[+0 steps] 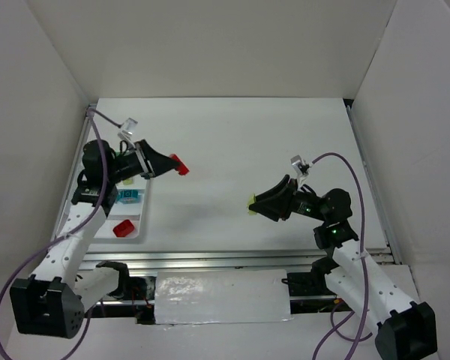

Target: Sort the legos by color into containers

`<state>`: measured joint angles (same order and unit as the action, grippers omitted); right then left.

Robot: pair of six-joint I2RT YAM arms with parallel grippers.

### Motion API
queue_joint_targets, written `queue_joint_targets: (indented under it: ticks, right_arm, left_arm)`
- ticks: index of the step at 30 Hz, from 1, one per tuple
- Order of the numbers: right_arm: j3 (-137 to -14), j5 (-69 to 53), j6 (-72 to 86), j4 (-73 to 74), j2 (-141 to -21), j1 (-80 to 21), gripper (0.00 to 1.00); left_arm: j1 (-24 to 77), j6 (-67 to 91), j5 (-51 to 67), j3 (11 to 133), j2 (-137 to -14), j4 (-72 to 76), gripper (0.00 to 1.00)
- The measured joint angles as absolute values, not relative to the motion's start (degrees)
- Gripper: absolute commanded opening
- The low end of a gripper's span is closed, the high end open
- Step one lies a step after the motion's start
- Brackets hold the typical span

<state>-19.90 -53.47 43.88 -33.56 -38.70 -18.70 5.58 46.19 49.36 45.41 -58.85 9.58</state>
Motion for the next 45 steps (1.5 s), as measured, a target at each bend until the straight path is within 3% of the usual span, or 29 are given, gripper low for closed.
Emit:
queue_joint_targets:
  ticks: [6,12,19,27,28,30,32,33,35,36,38,39,45]
  right_arm:
    - [-19.9,-53.0,41.3,-28.8,-39.7,-18.5,0.0]
    - [-19.9,-52.8,39.2,-25.4,-39.1,-18.5,0.0]
    - [-19.9,-53.1,38.8,-24.4,-38.8,-18.5,0.0]
    - [-19.9,-54.3,38.6,-23.9,-39.4,-18.5,0.0]
    - [-19.9,-54.3,38.6,-23.8,-39.3,-18.5,0.0]
    - [-19.9,-54.4,38.5,-23.5,-39.2,-18.5,0.0]
    - [-19.9,-54.5,38.5,-23.4,-39.2,-18.5,0.0]
    - [-19.9,-54.7,38.4,-23.3,-39.2,-18.5,0.0]
    - [-19.9,-54.7,38.5,-23.3,-39.2,-18.5,0.0]
    - [-19.9,-54.8,38.5,-23.3,-39.2,-18.5,0.0]
    - [-19.9,-54.9,38.5,-23.3,-39.2,-18.5,0.0]
    - [-19.9,-54.9,38.5,-23.3,-39.3,-18.5,0.0]
    - [-19.9,-54.7,38.7,-23.5,-40.6,-18.5,0.0]
  left_arm:
    - [-15.4,42.6,19.2,46.6,-56.2,-19.0,0.0]
    - [-35.6,44.2,6.1,35.8,-51.8,-30.2,0.0]
    - [-40.8,45.8,2.3,34.8,-60.2,-35.5,0.0]
    - [-43.5,47.8,-3.0,34.9,-56.7,-37.1,0.01]
    - [-43.8,48.0,-3.1,34.9,-56.6,-37.0,0.04]
    - [-44.4,48.2,-3.2,34.9,-57.0,-36.9,0.22]
    - [-44.6,48.2,-3.1,34.9,-57.6,-36.6,0.44]
    - [-44.6,48.2,-3.0,34.9,-57.9,-36.4,0.64]
    - [-44.8,48.4,-2.2,35.0,-58.6,-35.8,0.75]
    - [-44.7,48.4,-1.7,35.3,-58.9,-35.3,0.85]
    - [-44.8,48.5,-1.3,36.2,-59.0,-34.6,0.88]
    - [-44.9,48.4,-1.2,36.5,-59.0,-34.5,0.99]
    - [-45.1,47.6,-0.8,36.6,-54.0,-36.0,0.99]
